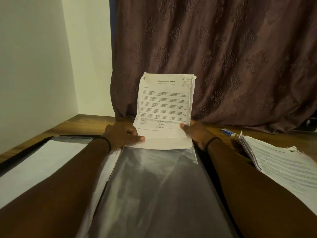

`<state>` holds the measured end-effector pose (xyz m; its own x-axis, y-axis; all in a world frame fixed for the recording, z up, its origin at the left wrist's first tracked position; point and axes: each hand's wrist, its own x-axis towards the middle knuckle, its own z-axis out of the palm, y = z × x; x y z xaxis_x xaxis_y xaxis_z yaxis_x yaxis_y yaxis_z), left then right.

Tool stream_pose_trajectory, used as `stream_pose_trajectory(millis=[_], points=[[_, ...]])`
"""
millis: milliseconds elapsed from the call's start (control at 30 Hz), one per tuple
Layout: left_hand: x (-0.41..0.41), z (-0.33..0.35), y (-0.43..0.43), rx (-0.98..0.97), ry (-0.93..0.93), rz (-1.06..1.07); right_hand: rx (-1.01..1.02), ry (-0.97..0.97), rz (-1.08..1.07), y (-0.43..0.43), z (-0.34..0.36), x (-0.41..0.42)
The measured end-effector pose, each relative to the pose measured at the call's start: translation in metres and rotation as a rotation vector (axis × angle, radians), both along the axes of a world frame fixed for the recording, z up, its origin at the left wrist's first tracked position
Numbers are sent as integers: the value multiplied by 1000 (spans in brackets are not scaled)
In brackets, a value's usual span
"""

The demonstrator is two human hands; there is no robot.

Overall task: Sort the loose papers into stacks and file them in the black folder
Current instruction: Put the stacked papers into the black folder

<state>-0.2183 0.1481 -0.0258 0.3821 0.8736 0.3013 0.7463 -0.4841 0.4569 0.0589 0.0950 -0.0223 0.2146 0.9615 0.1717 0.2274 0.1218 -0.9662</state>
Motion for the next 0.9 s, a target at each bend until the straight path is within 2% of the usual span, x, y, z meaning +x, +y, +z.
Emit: stream_pose_trajectory(millis=[200, 367, 533, 700, 900], points=[[-2, -1, -2, -1, -38, -18, -26, 49, 95, 5, -5, 7], [35, 3, -21, 220, 126, -109, -84, 43, 148, 9, -8, 12], [71, -10, -34, 185, 19, -274, -123, 4, 170, 5, -3, 9], [68, -10, -25, 151, -122, -228, -184, 49, 188, 5, -3, 20], [70, -9, -30, 142, -88, -290, -243, 11, 317, 2, 4, 17]])
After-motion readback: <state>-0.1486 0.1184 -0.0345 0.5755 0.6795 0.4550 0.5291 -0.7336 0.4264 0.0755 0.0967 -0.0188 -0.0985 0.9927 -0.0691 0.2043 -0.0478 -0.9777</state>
